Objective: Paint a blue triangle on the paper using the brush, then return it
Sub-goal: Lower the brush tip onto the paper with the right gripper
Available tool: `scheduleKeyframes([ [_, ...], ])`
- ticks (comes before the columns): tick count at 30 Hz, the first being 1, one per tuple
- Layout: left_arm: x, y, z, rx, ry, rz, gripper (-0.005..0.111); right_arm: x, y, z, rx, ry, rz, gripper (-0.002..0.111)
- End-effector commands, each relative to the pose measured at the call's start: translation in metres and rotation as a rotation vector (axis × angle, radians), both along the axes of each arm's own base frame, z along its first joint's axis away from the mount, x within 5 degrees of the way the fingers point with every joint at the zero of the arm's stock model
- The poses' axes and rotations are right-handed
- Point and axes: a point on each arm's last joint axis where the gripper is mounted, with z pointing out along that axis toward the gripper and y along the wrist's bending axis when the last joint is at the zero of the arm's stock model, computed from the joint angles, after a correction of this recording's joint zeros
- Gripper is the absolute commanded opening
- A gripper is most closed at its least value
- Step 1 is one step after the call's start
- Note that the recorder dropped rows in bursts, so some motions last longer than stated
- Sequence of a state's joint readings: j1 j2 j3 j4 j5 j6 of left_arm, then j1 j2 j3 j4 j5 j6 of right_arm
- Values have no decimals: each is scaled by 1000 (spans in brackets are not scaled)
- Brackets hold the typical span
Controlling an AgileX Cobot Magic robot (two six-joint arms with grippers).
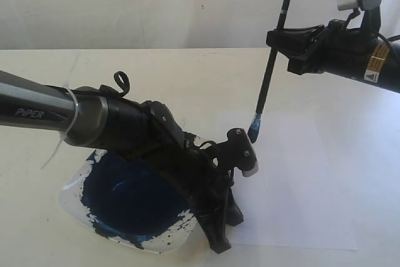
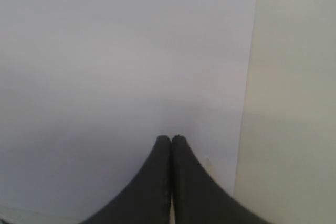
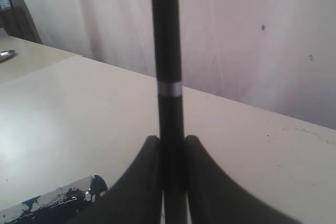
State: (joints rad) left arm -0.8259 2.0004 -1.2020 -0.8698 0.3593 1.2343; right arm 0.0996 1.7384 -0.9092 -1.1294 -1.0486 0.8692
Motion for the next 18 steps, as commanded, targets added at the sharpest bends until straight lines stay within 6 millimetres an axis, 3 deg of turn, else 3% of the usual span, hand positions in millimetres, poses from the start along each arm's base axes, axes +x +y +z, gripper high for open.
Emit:
scheduleKeyframes([
  [1,-4,-1,-3,4,30,-15,0,-1,1,0,-5,-14,3,0],
  [18,-4,-1,-3,4,30,-15,0,-2,13,-3,-49,-33,8,0],
])
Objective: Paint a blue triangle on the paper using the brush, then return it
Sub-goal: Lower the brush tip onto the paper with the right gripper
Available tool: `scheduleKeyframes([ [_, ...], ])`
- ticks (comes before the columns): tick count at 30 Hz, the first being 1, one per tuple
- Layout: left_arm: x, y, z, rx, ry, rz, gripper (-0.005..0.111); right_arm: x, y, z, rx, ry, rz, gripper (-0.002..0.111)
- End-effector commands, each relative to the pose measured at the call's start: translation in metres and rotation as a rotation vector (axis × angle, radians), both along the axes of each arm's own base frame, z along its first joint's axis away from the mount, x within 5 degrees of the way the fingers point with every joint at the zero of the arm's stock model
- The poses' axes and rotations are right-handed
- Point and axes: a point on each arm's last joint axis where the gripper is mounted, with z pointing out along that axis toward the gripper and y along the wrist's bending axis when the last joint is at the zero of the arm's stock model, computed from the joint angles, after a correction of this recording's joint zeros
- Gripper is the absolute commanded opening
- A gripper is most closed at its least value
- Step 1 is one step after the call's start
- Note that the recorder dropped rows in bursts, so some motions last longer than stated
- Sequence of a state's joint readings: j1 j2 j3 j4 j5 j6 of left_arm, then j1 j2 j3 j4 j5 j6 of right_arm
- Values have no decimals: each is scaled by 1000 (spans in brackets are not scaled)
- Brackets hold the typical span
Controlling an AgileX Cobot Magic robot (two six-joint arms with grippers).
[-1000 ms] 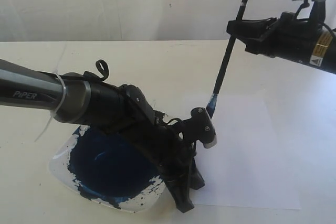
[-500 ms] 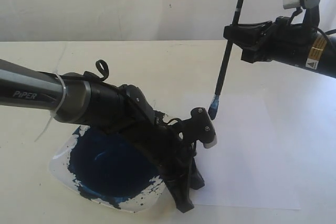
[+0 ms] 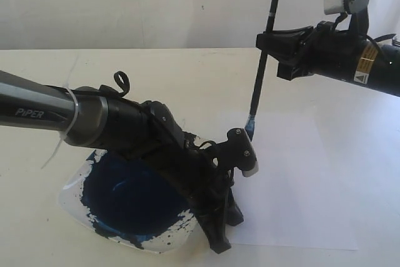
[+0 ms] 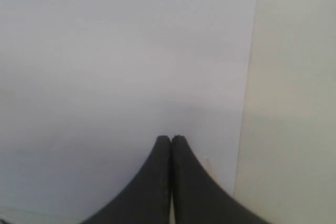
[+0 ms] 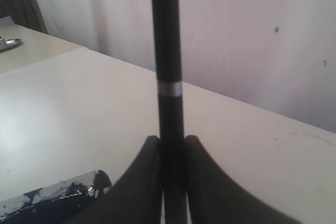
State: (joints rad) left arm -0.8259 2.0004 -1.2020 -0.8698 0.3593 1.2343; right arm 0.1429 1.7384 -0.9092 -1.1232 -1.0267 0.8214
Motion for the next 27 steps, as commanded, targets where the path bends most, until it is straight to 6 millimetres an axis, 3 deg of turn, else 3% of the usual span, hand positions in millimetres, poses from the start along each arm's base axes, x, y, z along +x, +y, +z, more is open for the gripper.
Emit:
scheduleKeyframes([
  [1,-4,-1,-3,4,30,-15,0,1,-1,-2,-14,0,-21,0],
  [15,-4,-1,-3,4,30,-15,0,1,-1,-2,-22,1,-21,0],
  [22,-4,-1,-3,4,30,-15,0,-2,10,-2,-16,2,0,0],
  [27,-4,-1,-3,4,30,-15,0,1,10,-10,-43,13,-10,0],
])
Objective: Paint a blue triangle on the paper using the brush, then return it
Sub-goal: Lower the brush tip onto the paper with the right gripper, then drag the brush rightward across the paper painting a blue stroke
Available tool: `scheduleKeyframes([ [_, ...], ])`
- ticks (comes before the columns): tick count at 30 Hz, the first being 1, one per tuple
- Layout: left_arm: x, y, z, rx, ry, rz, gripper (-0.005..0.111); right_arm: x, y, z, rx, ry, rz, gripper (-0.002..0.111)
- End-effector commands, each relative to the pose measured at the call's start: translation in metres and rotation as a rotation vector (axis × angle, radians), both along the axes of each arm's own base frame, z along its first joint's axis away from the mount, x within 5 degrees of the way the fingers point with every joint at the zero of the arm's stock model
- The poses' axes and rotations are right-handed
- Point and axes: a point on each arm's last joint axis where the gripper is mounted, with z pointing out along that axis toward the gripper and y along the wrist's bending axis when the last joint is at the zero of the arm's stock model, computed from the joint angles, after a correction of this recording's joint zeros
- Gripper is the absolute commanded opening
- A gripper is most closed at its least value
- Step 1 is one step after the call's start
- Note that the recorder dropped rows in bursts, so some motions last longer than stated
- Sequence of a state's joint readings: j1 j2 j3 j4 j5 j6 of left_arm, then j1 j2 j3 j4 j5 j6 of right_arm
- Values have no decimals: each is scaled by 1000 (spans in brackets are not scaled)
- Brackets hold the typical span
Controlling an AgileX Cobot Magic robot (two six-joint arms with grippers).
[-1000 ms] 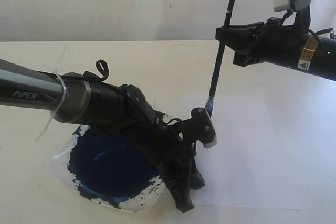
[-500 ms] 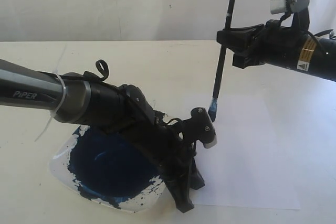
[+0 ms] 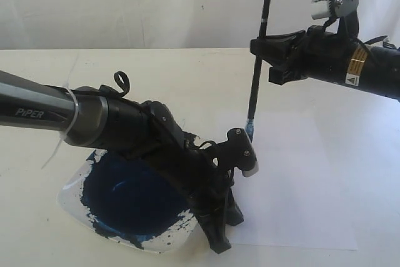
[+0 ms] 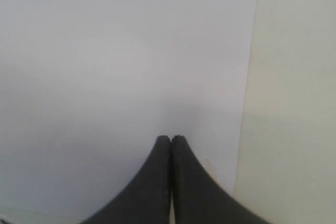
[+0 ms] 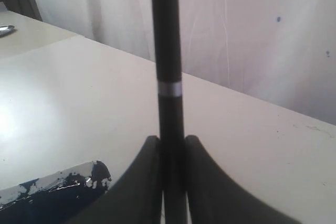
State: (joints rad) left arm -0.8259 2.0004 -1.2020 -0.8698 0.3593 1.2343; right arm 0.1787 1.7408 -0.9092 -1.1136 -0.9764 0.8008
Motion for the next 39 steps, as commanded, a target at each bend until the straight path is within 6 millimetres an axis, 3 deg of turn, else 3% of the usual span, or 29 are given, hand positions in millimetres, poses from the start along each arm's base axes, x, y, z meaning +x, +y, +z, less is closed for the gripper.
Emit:
scheduleKeyframes([
  [1,-4,-1,-3,4,31,-16,0,3,0,-10,-8,20,-8,0],
  [24,-4,-1,-3,4,31,-16,0,17,-64,2,-98,-19,-230,0],
  [33,-4,-1,-3,4,31,-16,0,16,-67,4,-71,-34,-216,0],
  [39,-4,-1,-3,4,31,-16,0,6,-64,29,-31,-118,-178,0],
])
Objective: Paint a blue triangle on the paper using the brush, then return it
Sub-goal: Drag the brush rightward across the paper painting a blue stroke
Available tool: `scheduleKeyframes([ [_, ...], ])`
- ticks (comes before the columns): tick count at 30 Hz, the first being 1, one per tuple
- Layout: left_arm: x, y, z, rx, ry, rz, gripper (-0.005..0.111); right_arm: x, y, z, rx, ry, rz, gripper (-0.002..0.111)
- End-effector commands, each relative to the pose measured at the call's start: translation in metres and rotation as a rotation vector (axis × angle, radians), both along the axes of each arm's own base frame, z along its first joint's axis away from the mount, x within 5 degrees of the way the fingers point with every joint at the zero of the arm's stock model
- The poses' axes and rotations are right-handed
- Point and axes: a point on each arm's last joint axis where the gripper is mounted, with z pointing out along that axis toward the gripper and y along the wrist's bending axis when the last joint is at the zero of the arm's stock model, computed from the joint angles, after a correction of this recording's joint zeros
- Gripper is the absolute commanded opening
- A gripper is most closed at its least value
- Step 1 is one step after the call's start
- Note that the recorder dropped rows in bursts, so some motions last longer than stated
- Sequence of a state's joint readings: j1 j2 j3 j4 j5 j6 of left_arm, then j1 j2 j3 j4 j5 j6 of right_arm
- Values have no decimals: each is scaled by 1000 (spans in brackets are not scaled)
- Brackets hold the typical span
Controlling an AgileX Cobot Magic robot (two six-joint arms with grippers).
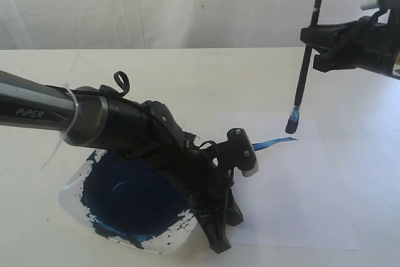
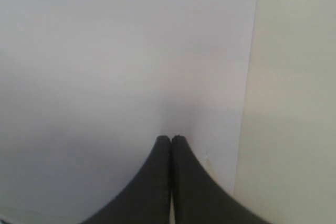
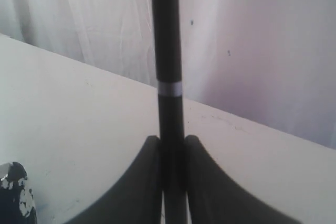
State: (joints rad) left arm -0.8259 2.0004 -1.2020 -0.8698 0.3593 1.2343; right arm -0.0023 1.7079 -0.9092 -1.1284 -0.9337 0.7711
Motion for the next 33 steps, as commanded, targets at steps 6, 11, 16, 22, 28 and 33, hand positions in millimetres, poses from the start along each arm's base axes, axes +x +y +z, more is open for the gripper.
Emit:
scheduleKeyframes([
  [6,-4,-1,-3,4,31,-16,0,-31,16,46,91,48,-4,0],
  [11,-4,-1,-3,4,31,-16,0,-53,59,35,130,67,-166,0],
  [16,-4,-1,-3,4,30,-15,0,-60,79,25,122,53,-269,0],
  [22,-4,-1,-3,4,30,-15,0,-51,85,-1,74,114,-267,0],
  [28,-4,-1,-3,4,31,-13,0,-50,87,0,95,93,-258,0],
  [33,-4,-1,-3,4,31,-13,0,-50,87,3,117,71,-252,0],
])
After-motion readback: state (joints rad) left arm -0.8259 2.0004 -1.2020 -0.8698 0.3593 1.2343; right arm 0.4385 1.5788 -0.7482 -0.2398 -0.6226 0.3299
